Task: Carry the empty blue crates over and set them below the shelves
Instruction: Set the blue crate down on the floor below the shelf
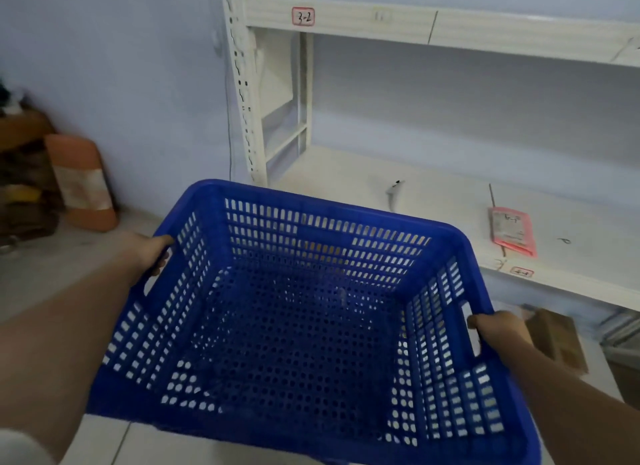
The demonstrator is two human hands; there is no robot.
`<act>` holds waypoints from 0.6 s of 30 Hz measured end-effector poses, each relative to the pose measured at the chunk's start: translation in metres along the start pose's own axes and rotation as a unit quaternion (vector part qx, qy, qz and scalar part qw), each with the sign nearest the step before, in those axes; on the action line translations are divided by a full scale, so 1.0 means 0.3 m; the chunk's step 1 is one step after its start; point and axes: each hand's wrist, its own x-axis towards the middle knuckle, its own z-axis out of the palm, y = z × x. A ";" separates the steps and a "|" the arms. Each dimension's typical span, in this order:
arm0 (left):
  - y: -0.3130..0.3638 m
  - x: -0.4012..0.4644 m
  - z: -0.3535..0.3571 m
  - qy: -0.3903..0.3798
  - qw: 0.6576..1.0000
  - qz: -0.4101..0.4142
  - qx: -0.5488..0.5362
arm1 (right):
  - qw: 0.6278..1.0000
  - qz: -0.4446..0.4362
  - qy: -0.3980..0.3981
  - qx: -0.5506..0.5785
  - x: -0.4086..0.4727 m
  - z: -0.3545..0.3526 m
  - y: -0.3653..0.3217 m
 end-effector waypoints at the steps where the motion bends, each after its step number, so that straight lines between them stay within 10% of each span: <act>1: 0.045 -0.047 0.002 -0.001 1.000 0.010 0.018 | 1.000 0.007 0.002 0.001 0.001 0.022 -0.011; 18: 0.090 0.388 0.026 -0.086 0.995 0.040 0.018 | 0.993 0.099 0.053 -0.019 -0.082 0.264 -0.189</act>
